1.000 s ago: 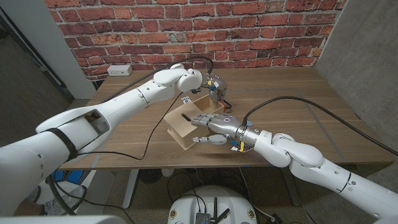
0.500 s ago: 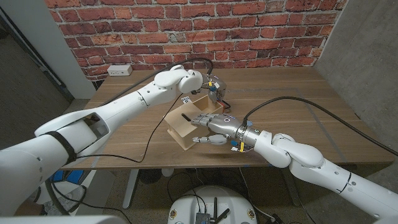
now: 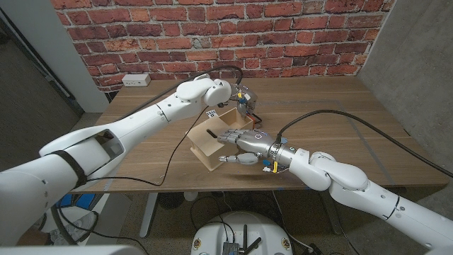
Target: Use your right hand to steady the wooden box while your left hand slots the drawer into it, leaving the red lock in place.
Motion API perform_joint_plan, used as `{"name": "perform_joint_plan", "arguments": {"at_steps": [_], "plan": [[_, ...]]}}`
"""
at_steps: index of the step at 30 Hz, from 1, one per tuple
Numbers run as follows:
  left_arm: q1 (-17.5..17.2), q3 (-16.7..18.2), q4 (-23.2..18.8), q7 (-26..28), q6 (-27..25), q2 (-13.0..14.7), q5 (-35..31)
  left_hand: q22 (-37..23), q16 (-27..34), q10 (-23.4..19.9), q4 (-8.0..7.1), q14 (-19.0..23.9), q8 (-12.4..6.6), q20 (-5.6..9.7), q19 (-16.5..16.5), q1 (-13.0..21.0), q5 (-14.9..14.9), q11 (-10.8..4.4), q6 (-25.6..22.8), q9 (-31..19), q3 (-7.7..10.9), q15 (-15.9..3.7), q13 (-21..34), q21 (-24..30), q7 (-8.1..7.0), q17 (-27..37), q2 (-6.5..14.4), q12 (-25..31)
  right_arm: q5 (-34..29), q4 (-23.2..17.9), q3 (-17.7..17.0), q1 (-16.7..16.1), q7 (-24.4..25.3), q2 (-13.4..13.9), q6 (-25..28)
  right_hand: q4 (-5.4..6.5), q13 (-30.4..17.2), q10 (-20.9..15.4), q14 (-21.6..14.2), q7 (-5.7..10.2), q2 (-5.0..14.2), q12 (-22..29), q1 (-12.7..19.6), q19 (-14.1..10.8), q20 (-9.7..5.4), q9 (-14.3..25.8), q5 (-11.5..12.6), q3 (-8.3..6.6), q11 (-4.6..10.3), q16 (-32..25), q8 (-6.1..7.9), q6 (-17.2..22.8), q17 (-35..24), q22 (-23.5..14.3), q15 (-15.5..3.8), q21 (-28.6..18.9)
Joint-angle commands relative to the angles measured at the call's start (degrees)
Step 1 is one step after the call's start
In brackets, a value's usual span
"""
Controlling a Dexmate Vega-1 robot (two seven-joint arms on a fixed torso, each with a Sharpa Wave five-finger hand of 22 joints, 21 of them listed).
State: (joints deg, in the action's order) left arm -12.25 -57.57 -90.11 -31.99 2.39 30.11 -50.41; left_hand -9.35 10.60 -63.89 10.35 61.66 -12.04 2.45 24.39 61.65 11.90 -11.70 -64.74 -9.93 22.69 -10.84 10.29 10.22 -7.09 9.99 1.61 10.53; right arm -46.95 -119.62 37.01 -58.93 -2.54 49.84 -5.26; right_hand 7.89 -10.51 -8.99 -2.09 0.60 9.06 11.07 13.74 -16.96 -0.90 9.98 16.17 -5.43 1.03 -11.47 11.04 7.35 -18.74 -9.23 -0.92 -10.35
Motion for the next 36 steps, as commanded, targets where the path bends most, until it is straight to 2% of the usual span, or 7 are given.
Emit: {"name": "perform_joint_plan", "arguments": {"at_steps": [1,16,36], "plan": [[0.46,-0.86,-0.48,-1.39,-2.05,-0.9,-1.72,-0.14,0.37,0.14,-0.41,0.43,-0.36,8.9,0.44,2.52,0.33,0.12,-0.49,-0.94,0.08,-3.13,0.3,0.29,0.21,0.27,2.71,0.16,0.4,0.27,0.02,0.21,-0.14,-0.13,-0.01,0.37,-0.34,-0.45,-0.68,0.07,0.53,0.25,0.33,-0.52,-0.06,0.35,0.38,0.04,-0.07,-0.42,0.33,0.46,-0.14,-0.3,0.03,-0.36],[0.53,-1.39,-0.55,-1.84,-4.54,-1.8,-3.21,-0.13,0.38,0.22,-0.4,0.45,-0.39,8.88,0.48,2.59,0.32,0.13,-0.52,-0.95,0.06,-3.14,0.3,0.29,0.24,0.28,2.7,0.15,0.95,0.65,0.05,0.56,-0.23,-0.21,-0.09,0.37,-0.34,-0.45,-0.68,0.07,0.53,0.25,0.33,-0.52,-0.06,0.35,0.38,0.04,-0.07,-0.42,0.33,0.46,-0.14,-0.3,0.03,-0.36],[1.29,-1.91,0.43,-3.07,-3.79,-2.2,-1.01,-0.13,0.39,0.27,-0.39,0.45,-0.36,8.86,0.54,2.67,0.32,0.11,-0.41,-0.96,0.06,-3.14,0.31,0.3,0.17,0.29,2.72,0.14,1.04,0.33,0.09,0.23,-0.31,-0.02,0.4,0.37,-0.34,-0.45,-0.68,0.07,0.53,0.25,0.33,-0.52,-0.06,0.35,0.38,0.04,-0.07,-0.42,0.33,0.46,-0.14,-0.3,0.03,-0.36]]}}
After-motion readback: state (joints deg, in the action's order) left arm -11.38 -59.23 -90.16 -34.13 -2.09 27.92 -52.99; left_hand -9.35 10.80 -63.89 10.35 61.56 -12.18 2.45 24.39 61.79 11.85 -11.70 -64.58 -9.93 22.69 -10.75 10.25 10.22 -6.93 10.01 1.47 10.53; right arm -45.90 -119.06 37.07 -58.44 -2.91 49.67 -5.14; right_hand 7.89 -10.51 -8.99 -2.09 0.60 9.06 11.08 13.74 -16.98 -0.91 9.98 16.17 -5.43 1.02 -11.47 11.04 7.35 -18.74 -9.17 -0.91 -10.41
